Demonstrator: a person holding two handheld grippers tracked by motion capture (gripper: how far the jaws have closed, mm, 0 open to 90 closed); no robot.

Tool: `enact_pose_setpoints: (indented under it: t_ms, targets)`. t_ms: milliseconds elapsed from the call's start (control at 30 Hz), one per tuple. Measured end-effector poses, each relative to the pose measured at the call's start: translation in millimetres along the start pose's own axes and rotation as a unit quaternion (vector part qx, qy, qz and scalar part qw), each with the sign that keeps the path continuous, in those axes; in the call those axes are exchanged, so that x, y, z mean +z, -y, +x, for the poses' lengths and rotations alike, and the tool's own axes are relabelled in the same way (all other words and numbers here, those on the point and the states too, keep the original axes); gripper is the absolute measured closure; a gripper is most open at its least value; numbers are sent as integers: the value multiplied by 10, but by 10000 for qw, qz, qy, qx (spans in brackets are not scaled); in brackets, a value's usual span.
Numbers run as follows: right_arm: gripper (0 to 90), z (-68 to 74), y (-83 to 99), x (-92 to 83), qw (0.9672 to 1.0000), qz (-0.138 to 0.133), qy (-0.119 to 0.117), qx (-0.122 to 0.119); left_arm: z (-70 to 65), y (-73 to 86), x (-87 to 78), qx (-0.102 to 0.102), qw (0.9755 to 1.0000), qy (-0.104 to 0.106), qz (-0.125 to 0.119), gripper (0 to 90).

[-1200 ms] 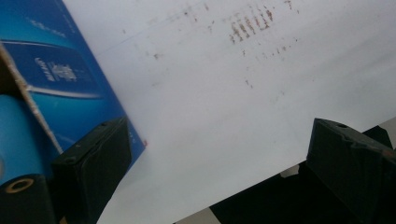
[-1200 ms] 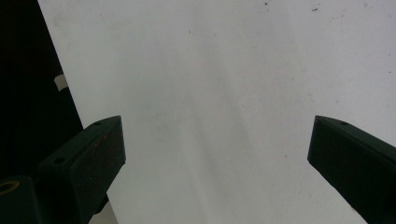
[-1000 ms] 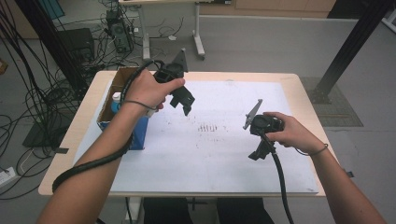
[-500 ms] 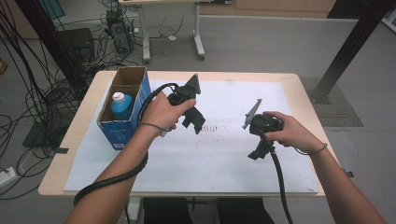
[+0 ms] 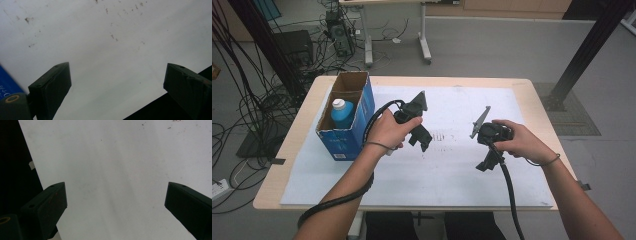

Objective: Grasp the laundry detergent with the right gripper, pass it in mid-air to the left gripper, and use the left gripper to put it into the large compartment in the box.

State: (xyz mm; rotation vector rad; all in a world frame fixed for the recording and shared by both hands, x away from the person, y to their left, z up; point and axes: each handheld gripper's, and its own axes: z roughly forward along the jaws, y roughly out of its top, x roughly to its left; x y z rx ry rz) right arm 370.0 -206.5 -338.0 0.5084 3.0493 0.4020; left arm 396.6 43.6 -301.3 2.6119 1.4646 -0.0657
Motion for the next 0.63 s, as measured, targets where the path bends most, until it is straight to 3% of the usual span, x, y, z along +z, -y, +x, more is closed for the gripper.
enact_pose_setpoints:
  t_ms: [133, 633]
  targets:
    - [40, 4, -15, 10, 10000, -16, 2, -10, 22, -15, -3, -23, 9999, -111, -66, 82]
    - [41, -3, -7, 3, 10000, -14, -1, -4, 79, -31, 15, -146, 9998, -79, -90, 86]
